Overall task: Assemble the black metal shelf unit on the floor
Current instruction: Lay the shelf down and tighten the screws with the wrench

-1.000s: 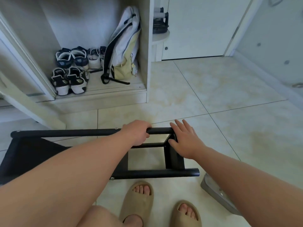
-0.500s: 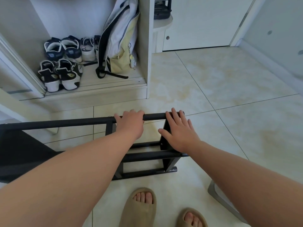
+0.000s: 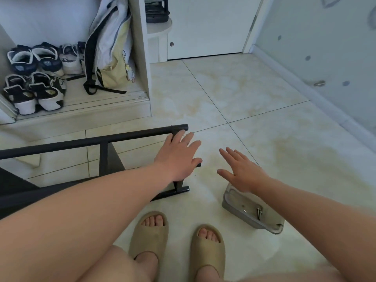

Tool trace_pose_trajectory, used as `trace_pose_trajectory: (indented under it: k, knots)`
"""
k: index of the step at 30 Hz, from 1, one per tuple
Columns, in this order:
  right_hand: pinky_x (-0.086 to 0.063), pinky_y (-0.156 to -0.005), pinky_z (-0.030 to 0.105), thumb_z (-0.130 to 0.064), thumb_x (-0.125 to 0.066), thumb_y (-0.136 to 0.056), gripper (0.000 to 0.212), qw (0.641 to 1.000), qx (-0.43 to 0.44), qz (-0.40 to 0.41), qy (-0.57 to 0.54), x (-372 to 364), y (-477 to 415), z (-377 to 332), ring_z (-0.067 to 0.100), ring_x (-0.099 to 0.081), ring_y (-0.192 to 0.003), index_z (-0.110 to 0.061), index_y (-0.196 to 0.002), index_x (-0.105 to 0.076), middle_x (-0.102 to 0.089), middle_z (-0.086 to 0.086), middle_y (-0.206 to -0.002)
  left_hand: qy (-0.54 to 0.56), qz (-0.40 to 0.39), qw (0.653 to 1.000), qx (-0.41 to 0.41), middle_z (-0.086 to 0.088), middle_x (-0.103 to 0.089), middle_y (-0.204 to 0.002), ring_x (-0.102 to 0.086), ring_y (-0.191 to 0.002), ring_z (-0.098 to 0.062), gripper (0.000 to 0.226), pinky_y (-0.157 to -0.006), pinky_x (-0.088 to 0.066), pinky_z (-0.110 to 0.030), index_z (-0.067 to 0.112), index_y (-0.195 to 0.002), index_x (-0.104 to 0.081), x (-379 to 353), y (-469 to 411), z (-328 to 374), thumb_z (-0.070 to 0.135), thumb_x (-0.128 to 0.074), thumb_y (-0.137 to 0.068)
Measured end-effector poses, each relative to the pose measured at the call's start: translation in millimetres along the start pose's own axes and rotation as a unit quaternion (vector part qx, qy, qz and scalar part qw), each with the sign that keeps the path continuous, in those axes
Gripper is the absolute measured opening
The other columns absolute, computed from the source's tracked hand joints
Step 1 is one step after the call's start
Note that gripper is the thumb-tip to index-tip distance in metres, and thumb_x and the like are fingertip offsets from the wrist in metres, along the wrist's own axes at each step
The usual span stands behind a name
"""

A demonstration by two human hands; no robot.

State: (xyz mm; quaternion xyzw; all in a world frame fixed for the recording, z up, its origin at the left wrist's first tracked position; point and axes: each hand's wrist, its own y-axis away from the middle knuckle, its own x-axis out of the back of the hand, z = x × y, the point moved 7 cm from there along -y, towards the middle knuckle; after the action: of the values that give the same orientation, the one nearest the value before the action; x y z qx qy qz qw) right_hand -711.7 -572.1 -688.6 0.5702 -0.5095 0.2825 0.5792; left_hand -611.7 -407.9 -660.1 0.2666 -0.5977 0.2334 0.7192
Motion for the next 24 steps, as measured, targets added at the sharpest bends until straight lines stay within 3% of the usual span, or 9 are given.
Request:
trace_pose_trajectory:
  k: [5,8,12,15,20,24]
  knots:
    - [-0.036,-0.112,0.041,-0.057,-0.036,-0.103,0.064,0.996,-0.062,-0.066,0.001,-30.7,34.0,67.9,0.018,-0.028,-0.15,-0.036,-0.16,-0.015,-0.025,-0.009,-0.165,-0.012,0.044,0.987,-0.155,-0.003,-0.021,-0.163,-0.007,-0.151,-0.025,0.05,-0.121,-0.012,-0.039,0.023,-0.148,-0.037,-9.6,-19.9,82.6,0.046,-0.036,-0.103]
    - [-0.041,-0.105,0.039,-0.053,-0.037,-0.104,0.057,0.987,-0.091,-0.128,0.019,-62.0,39.0,112.7,0.025,-0.045,-0.138,-0.032,-0.157,-0.029,-0.045,-0.001,-0.154,-0.013,0.005,0.977,-0.214,-0.001,-0.027,-0.16,-0.012,-0.15,-0.024,0.047,-0.118,-0.02,-0.038,0.022,-0.144,-0.042,-41.3,-34.8,120.9,0.043,-0.039,-0.102]
    - [-0.046,-0.102,0.039,-0.046,-0.042,-0.103,0.052,0.976,-0.117,-0.182,0.02,-106.2,27.4,163.9,0.029,-0.053,-0.129,-0.031,-0.153,-0.037,-0.055,0.004,-0.144,-0.042,-0.087,0.964,-0.249,-0.006,-0.032,-0.157,-0.019,-0.148,-0.025,0.045,-0.114,-0.027,-0.039,0.017,-0.138,-0.046,-105.3,-47.8,147.6,0.042,-0.044,-0.1]
    - [-0.05,-0.092,0.038,-0.036,-0.046,-0.101,0.045,0.973,-0.119,-0.197,0.035,-135.0,9.7,184.8,0.031,-0.058,-0.12,-0.03,-0.146,-0.046,-0.06,0.005,-0.135,-0.06,-0.13,0.949,-0.281,-0.006,-0.037,-0.153,-0.021,-0.146,-0.025,0.041,-0.114,-0.028,-0.041,0.017,-0.133,-0.049,-151.5,-50.8,156.8,0.041,-0.044,-0.1]
    - [-0.052,-0.07,0.036,-0.008,-0.051,-0.093,0.031,0.963,-0.106,-0.208,0.135,-180.9,-11.8,201.2,0.031,-0.066,-0.102,-0.02,-0.121,-0.057,-0.064,0.005,-0.113,-0.088,-0.193,0.922,-0.323,-0.003,-0.048,-0.147,-0.021,-0.147,-0.022,0.044,-0.118,-0.016,-0.047,0.02,-0.134,-0.05,-211.1,-55.5,158.0,0.046,-0.032,-0.104]
    - [-0.041,-0.067,0.035,-0.005,-0.044,-0.096,0.029,0.959,-0.099,-0.19,0.185,-204.9,-18.3,210.9,0.031,-0.067,-0.104,-0.016,-0.117,-0.06,-0.067,0.006,-0.116,-0.075,-0.16,0.924,-0.34,-0.002,-0.064,-0.125,-0.03,-0.14,-0.022,0.041,-0.115,-0.016,-0.051,0.021,-0.118,-0.056,-230.8,-54.4,154.9,0.047,-0.027,-0.104]
